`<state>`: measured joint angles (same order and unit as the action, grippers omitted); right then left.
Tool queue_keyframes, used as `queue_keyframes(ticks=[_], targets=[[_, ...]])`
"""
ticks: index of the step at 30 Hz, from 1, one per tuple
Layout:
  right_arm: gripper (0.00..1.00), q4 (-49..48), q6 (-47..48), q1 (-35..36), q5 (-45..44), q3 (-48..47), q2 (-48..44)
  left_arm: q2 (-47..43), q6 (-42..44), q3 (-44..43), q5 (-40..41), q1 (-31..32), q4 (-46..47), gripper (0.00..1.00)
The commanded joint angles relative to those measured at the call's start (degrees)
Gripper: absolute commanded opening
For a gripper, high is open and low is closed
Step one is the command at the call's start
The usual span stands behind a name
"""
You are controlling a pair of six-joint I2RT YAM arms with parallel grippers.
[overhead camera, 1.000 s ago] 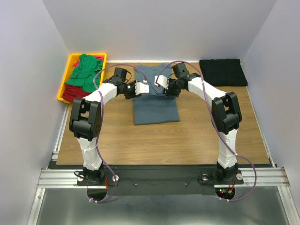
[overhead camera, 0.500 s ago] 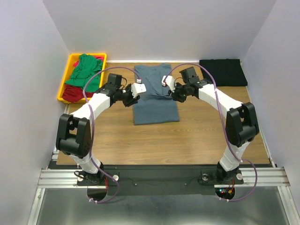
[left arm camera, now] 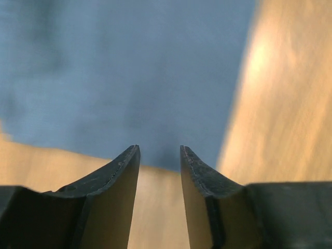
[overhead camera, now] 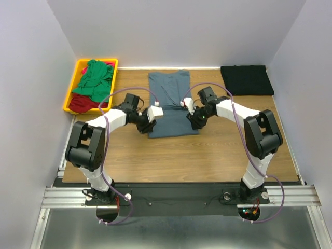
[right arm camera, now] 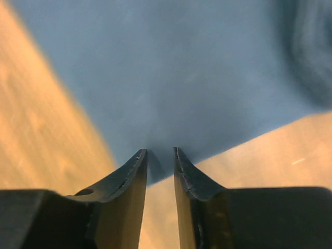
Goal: Fold and stack the t-shirts
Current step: Fold the tshirt
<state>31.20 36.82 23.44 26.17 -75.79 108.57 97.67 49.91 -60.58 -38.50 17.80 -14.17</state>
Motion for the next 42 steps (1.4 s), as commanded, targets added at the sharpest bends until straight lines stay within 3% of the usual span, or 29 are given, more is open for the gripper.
queue_keyframes(ticks=[1, 6, 15, 24, 27, 28, 31, 33, 35, 42], targets=[[0.35, 0.7, 4.7, 1.5, 0.7, 5.9, -6.2, -7.2, 10.3, 7.0, 1.9, 3.1, -2.6, 0.52], [0.45, -1.8, 6.3, 3.9, -2.5, 9.7, -8.1, -11.5, 11.9, 13.8, 7.5, 7.2, 3.8, 0.55], [0.47, -7.7, 9.6, 4.9, -7.8, 14.0, -11.0, -12.7, 13.9, 16.6, 12.8, 9.9, 9.5, 0.55], [0.47, -11.1, 12.0, 6.0, -10.4, 16.7, -7.0, -7.9, 14.5, 15.6, 14.9, 10.9, 11.6, 0.55], [0.42, -11.8, 12.0, 6.0, -11.6, 16.8, -5.9, -6.8, 14.3, 15.3, 15.7, 11.0, 11.6, 0.49], [0.38, -11.8, 12.0, 6.0, -11.7, 17.0, -5.9, -6.7, 14.5, 15.3, 15.8, 11.0, 11.5, 0.42], [0.09, -11.9, 11.6, 6.0, -12.3, 17.4, -6.6, -7.0, 14.9, 14.8, 15.6, 11.0, 9.7, 0.21], [0.01, -11.6, 11.2, 6.0, -12.6, 17.9, -8.4, -7.7, 14.5, 13.8, 14.5, 11.0, 8.3, 0.12], [0.0, -11.1, 10.6, 6.0, -12.3, 18.2, -10.2, -8.8, 14.4, 13.3, 13.4, 11.0, 5.8, 0.0], [0.0, -0.1, 9.3, 6.9, -7.8, 16.5, -18.9, -15.7, 13.3, 11.4, 9.8, 11.3, -2.7, 0.0]])
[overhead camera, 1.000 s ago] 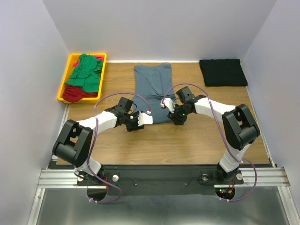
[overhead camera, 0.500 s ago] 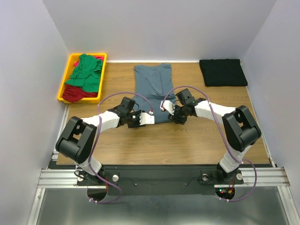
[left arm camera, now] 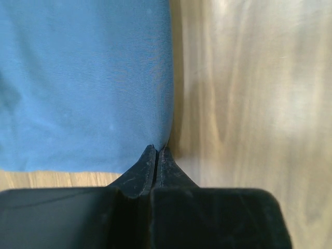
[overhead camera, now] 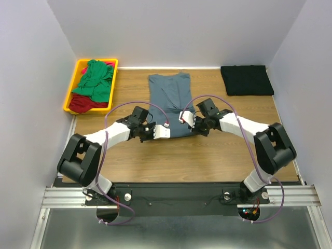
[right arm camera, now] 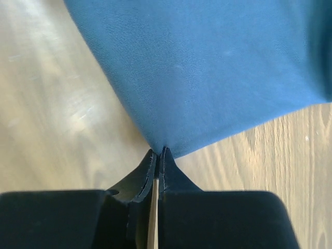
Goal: Fold and stack the t-shirts
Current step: Fold the tshirt
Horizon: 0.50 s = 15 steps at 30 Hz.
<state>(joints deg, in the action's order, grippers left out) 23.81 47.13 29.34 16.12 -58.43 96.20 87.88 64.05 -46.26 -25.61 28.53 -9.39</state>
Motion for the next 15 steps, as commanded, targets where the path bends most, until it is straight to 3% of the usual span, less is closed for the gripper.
queue_keyframes(ticks=[1, 15], targets=[[0.01, 8.4, -1.0, 1.3, 2.6, -0.9, -7.6, -6.9, -0.9, -2.9, -3.5, 0.9, -8.6, 0.0], [0.01, 35.7, -0.4, 5.3, 10.9, -4.6, -29.7, -32.3, -5.0, -3.5, -13.3, 9.3, -29.3, 0.0]])
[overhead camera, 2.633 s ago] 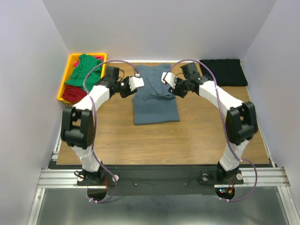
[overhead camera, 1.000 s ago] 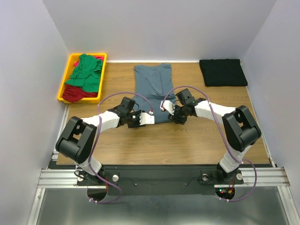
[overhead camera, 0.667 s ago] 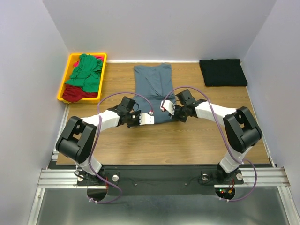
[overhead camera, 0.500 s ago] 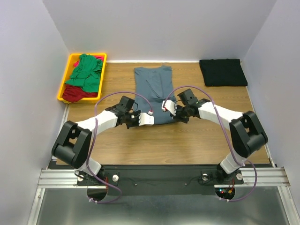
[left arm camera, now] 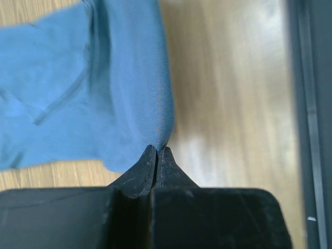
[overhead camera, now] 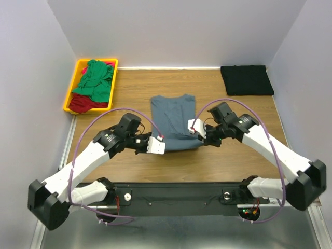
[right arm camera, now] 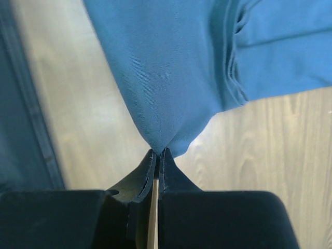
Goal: Fold and stack the t-shirts
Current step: Fold the tshirt
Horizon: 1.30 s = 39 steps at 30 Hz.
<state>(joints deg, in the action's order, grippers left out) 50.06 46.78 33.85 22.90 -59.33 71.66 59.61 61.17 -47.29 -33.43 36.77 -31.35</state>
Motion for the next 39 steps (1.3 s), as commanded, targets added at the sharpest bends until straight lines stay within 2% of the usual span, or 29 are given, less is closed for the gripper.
queue_keyframes(ticks=[1, 5, 10, 13, 15, 19, 22, 25, 29, 36, 39], targets=[[0.0, 10.3, -0.3, 0.8, 4.7, -4.0, -8.4, -6.3, -2.5, -2.2, -6.0, 1.6, -7.8, 0.0], [0.0, 15.0, -0.1, 1.1, 7.0, -4.7, -14.3, -12.2, -2.3, -2.5, -9.8, 2.2, -11.6, 0.0], [0.01, 18.2, -3.3, 1.3, 9.8, -10.3, -14.1, -14.7, -3.3, -5.5, -12.1, 2.3, -14.7, 0.0], [0.01, 16.0, -4.1, 1.3, 7.9, -11.9, -11.7, -13.0, -9.4, -7.2, -9.8, 2.3, -10.2, 0.0], [0.0, 12.4, -3.1, 1.3, 2.8, -11.0, -10.6, -11.0, -11.4, -8.6, -9.1, 2.1, -7.5, 0.0], [0.01, 8.0, 2.1, 0.3, 0.4, -10.9, -5.2, -1.5, -9.2, -13.5, -9.9, -2.4, -6.5, 0.0], [0.01, 5.6, 4.4, -2.3, 2.0, -11.2, -1.7, 6.7, -5.5, -16.9, -13.5, -9.5, -7.0, 0.0], [0.01, 4.3, 9.3, -9.2, 5.4, -13.2, 6.2, 15.2, -2.4, -21.9, -15.1, -13.6, -8.7, 0.0], [0.01, 4.0, 12.9, -14.1, 8.6, -17.7, 14.1, 25.4, -0.7, -27.5, -15.7, -16.7, -8.9, 0.0], [0.0, 2.9, 12.3, -17.0, 11.6, -26.4, 35.8, 47.7, -1.6, -39.1, -17.2, -19.8, -9.9, 0.0], [0.0, 1.8, 10.4, -17.5, 12.3, -29.4, 40.5, 51.6, -3.4, -39.1, -17.5, -22.0, -6.9, 0.0]])
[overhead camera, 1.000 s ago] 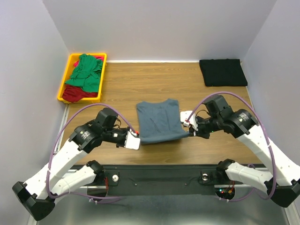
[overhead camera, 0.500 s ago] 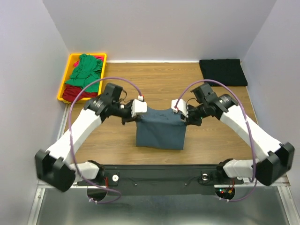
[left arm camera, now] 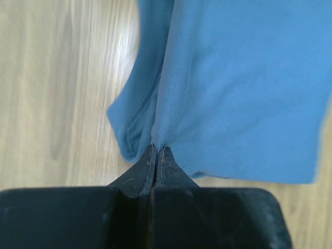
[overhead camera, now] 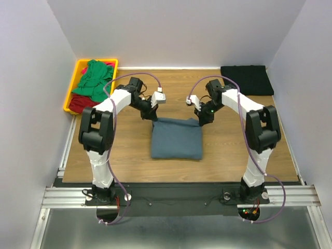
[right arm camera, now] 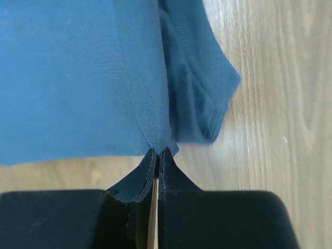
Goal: Fold and stack the t-shirts
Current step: Fold the tshirt
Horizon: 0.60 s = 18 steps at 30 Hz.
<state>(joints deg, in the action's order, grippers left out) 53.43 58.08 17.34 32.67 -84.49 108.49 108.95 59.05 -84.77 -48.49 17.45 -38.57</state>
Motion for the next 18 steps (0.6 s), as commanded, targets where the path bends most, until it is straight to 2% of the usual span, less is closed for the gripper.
queue_keyframes(ticks=[1, 4, 10, 18], targets=[[0.0, -1.9, -2.2, -1.2, 2.4, -5.6, 6.1, 4.2, -1.7, -1.5, -2.2, -3.1, 1.8, 0.0], [0.01, -2.5, -4.3, -1.2, 2.1, -7.8, 10.2, 7.0, -3.5, -1.8, -1.1, -4.0, 3.4, 0.0], [0.01, -2.9, -8.4, -1.2, 2.8, -7.8, 11.9, 8.0, -5.3, -0.2, 0.9, -3.9, 5.6, 0.0], [0.01, -2.6, -11.3, 1.0, 4.0, 5.6, 0.5, -1.9, -1.6, 11.9, 0.4, -1.0, 4.8, 0.0]])
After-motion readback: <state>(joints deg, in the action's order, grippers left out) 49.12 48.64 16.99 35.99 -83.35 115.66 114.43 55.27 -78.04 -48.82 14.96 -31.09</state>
